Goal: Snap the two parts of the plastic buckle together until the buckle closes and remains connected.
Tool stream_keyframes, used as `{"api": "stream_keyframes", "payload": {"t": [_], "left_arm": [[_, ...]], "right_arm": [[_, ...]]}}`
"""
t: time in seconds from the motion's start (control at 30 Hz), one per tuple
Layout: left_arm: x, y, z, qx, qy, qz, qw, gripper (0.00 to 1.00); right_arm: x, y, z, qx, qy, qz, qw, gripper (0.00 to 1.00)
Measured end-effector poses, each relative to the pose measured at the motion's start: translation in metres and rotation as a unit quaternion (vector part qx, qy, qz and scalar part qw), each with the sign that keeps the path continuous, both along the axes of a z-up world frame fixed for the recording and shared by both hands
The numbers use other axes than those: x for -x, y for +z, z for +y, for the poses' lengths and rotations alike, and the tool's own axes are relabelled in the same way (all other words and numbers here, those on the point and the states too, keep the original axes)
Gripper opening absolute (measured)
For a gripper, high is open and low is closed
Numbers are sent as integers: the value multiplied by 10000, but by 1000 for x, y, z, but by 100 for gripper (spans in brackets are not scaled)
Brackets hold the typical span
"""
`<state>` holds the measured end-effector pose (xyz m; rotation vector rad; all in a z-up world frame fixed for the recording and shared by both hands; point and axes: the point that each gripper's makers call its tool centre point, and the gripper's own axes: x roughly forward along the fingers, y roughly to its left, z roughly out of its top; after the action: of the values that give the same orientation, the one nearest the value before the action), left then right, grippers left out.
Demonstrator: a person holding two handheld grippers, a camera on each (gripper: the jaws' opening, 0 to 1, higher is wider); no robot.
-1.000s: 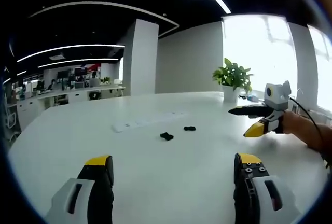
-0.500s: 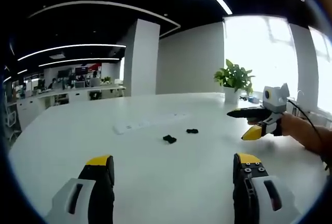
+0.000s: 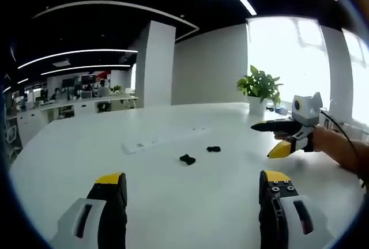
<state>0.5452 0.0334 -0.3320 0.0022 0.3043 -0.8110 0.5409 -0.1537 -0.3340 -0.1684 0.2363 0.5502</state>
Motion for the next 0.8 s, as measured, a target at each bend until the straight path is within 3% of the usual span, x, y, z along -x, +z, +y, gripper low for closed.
{"api": "stream_keyframes", "payload": {"t": [0.4,0.8], "left_arm": [[-10,-5,-3,-67,-24,30,10000,97],[-25,-5,-8,-23,-26,83,10000,96]], "right_arm": [[-12,9,-3,59,-32,-120,9999,91],[-23,3,-3,124,-19,-43,9999,90]]}}
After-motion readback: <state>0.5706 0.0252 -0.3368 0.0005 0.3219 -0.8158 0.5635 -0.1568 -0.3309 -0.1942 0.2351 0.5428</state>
